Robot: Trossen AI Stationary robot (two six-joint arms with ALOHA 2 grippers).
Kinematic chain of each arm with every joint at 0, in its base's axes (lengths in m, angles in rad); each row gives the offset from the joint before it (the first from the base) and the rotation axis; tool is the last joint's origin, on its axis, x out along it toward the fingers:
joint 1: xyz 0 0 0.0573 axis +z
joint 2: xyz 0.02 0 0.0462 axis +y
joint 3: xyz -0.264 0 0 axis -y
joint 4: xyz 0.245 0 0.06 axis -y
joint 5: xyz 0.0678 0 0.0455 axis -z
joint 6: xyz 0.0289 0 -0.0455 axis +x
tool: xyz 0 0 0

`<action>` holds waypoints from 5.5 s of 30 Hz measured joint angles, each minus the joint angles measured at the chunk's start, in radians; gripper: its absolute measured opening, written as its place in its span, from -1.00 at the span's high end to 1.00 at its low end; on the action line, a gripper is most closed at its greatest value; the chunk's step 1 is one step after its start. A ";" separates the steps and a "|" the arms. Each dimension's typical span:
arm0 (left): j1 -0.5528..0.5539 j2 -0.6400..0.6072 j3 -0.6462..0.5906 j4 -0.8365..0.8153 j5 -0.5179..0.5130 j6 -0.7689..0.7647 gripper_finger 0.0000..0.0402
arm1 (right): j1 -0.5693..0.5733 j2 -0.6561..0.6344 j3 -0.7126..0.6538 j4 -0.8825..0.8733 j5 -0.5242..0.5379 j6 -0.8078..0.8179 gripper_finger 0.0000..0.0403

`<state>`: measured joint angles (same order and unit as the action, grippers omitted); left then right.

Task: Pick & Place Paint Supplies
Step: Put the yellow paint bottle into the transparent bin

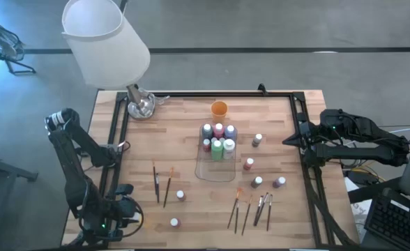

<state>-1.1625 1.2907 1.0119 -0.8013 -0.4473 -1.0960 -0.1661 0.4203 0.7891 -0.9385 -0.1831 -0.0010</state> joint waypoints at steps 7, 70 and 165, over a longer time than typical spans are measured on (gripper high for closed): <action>0.005 0.000 -0.001 0.010 0.000 0.003 0.36 | 0.000 0.000 0.000 0.000 0.000 0.000 0.96; 0.732 -0.050 0.349 -0.012 -0.186 0.659 0.36 | 0.000 0.000 0.000 0.000 0.000 0.000 0.96; 1.082 0.303 0.214 0.347 -0.002 0.758 0.35 | 0.000 0.000 0.000 0.000 0.000 0.000 0.96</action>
<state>-0.0807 1.5936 1.2259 -0.4546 -0.4496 -0.3383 -0.1661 0.4202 0.7891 -0.9384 -0.1829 -0.0010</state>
